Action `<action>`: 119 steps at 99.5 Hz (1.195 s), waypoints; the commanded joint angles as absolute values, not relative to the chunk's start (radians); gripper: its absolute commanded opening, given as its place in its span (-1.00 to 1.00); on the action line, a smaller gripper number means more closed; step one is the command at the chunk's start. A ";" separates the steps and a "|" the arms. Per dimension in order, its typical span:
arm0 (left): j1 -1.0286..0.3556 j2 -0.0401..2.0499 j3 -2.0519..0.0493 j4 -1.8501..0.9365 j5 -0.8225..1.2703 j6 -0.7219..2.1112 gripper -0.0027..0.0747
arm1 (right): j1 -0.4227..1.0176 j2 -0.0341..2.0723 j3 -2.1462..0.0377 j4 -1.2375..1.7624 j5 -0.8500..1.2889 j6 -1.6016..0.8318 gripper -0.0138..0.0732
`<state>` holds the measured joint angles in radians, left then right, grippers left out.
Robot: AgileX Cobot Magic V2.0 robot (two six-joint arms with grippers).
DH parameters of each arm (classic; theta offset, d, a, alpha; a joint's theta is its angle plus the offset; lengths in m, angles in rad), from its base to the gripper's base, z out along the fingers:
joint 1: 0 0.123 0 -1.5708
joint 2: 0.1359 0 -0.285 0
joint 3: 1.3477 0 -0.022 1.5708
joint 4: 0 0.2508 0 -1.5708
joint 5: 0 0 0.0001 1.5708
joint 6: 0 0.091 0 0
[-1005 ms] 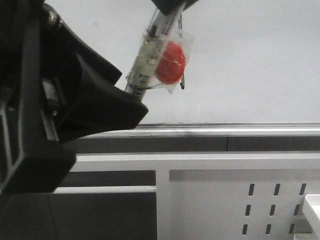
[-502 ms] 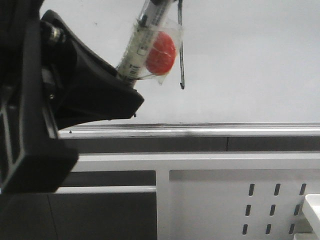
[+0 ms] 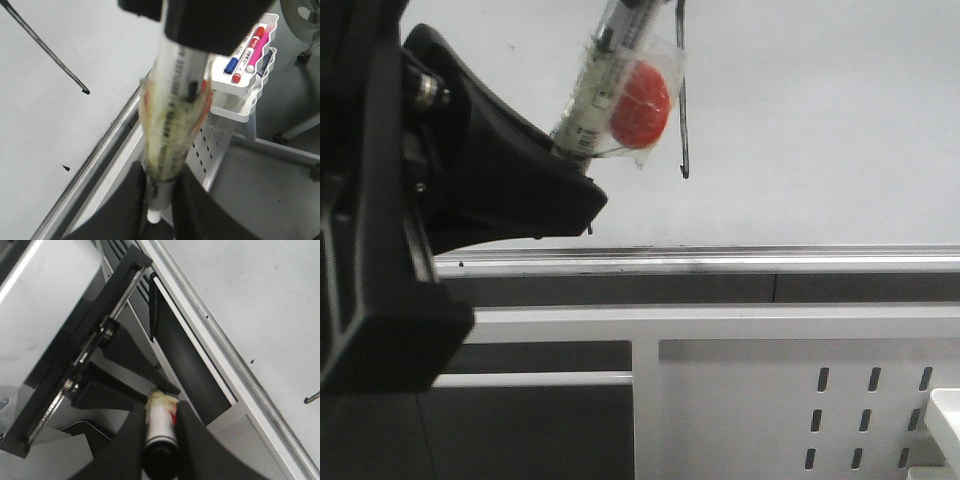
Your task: Write number 1 on whiteboard
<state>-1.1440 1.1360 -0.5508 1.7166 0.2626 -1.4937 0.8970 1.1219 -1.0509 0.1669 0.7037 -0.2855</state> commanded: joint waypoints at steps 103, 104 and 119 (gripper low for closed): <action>-1.142 1.125 -0.479 1.730 0.301 -1.588 -0.98 | 0.896 1.207 -1.084 0.229 0.672 -0.296 -0.69; -1.142 1.125 -0.479 1.730 0.301 -1.588 -0.98 | 0.896 1.207 -1.084 0.229 0.674 -0.296 -0.67; -1.142 1.125 -0.479 1.730 0.301 -1.617 -0.98 | 0.896 1.203 -1.092 0.230 0.667 -0.296 0.27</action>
<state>-1.1440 1.1408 -0.4595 1.7245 0.2582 -1.5850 0.8970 1.2304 -1.0509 0.2210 0.7107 -0.2871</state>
